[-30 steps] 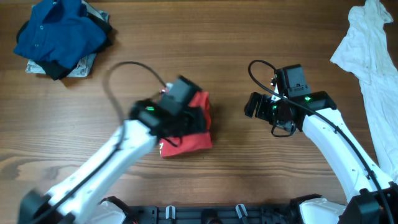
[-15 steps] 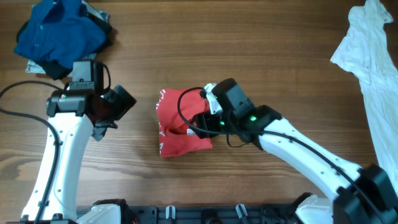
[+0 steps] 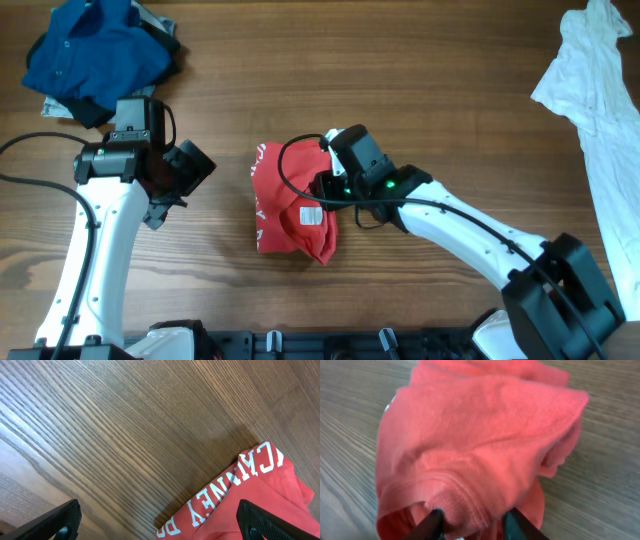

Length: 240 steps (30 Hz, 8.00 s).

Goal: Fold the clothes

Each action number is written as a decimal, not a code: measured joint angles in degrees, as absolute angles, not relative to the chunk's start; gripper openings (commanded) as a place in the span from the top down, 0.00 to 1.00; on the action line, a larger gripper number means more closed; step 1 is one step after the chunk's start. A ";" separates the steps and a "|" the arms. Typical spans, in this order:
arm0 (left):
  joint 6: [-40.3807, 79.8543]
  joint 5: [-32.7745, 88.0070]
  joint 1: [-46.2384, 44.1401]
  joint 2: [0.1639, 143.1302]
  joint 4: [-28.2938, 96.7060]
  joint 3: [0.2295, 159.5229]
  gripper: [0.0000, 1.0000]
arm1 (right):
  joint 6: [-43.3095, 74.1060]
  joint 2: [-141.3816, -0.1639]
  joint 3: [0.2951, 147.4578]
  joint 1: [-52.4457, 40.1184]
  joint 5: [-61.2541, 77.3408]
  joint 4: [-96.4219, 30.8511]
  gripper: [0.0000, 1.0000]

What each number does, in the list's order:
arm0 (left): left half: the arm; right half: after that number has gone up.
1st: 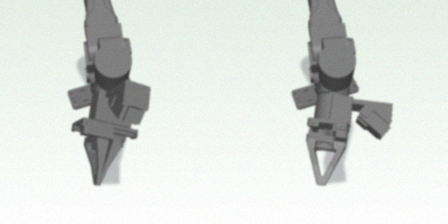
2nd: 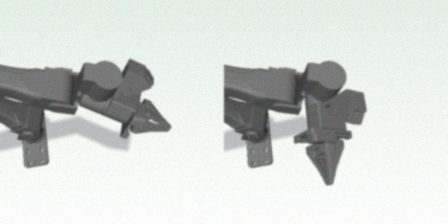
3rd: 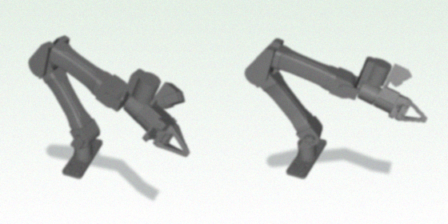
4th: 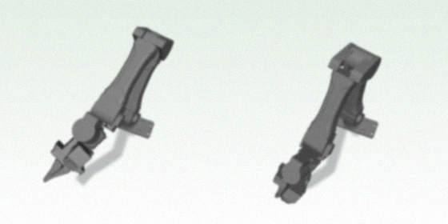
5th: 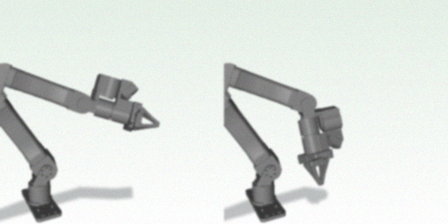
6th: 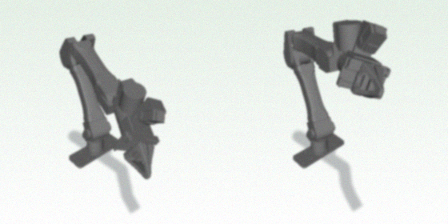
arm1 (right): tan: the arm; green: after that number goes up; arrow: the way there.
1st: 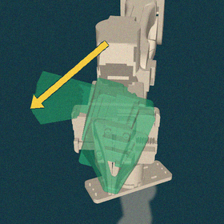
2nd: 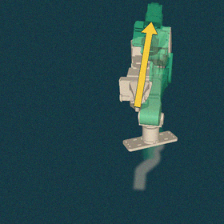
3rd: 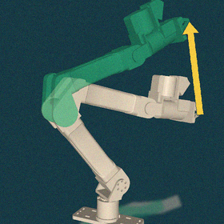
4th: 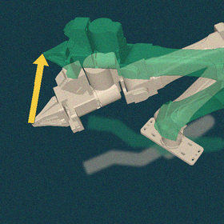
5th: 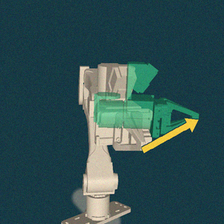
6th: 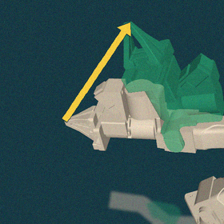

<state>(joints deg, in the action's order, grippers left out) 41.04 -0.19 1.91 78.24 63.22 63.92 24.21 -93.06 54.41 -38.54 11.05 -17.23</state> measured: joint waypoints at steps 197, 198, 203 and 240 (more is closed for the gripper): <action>5.32 46.41 -23.57 116.60 12.27 63.70 0.96 | 14.52 -83.77 67.99 7.68 22.06 -55.46 0.04; 5.43 46.06 -23.57 116.60 10.83 63.70 0.96 | 14.13 -83.77 67.99 7.68 22.09 -55.83 0.04; 5.65 38.96 -23.55 116.68 -1.45 63.40 0.96 | 13.13 -83.77 67.99 7.68 22.04 -58.13 0.05; -11.75 1.43 12.95 111.04 -19.33 74.98 0.93 | 11.60 -83.77 67.99 7.68 22.04 -69.25 0.14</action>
